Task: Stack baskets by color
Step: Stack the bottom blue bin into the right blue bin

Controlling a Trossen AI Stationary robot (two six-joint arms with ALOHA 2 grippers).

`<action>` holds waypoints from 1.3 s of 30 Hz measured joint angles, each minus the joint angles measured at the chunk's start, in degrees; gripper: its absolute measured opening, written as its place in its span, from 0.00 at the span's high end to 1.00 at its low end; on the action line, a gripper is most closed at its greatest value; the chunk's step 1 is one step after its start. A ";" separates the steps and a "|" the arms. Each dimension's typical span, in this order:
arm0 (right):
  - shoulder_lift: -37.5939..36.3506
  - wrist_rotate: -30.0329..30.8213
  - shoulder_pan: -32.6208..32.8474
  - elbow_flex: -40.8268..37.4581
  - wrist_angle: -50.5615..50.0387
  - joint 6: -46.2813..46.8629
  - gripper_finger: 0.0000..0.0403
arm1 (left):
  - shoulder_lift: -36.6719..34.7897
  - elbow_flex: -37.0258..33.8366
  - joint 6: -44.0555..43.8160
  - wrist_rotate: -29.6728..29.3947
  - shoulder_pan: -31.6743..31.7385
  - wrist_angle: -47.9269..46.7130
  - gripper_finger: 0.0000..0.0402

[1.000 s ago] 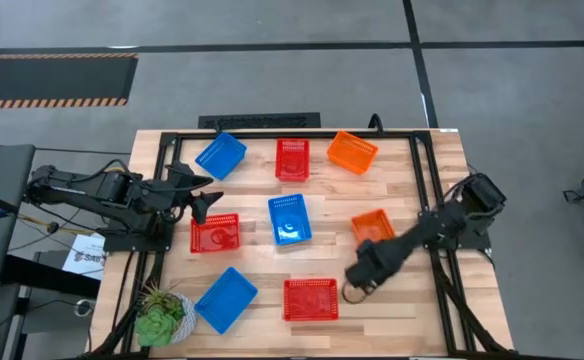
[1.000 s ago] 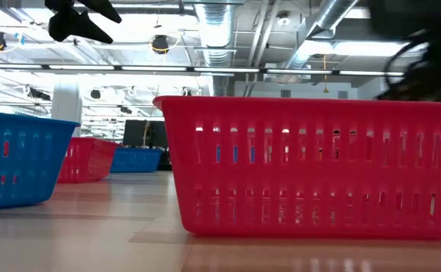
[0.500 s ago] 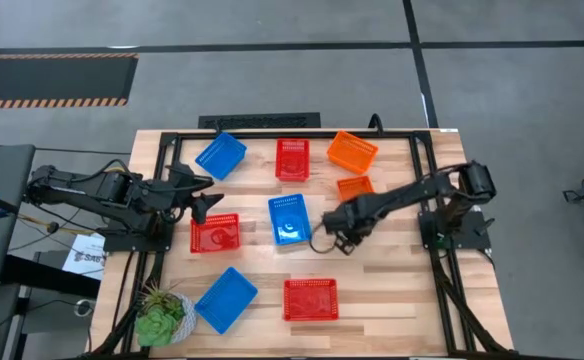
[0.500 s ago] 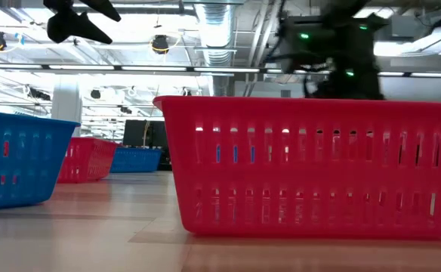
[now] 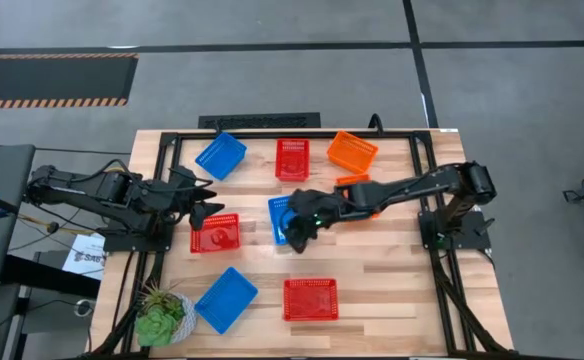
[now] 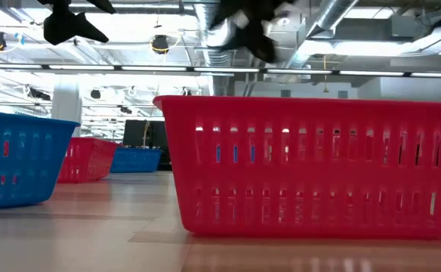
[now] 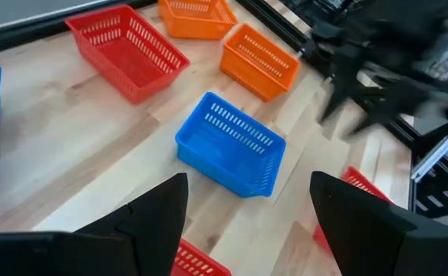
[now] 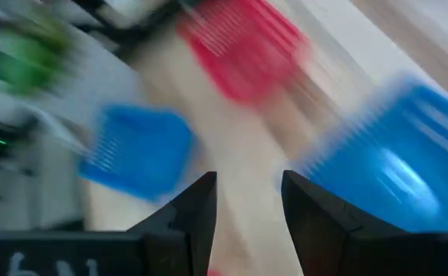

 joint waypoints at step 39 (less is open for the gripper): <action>37.99 -1.68 7.88 35.67 -5.08 -6.73 0.58 | -0.02 0.00 -2.36 -0.50 0.00 -0.50 0.35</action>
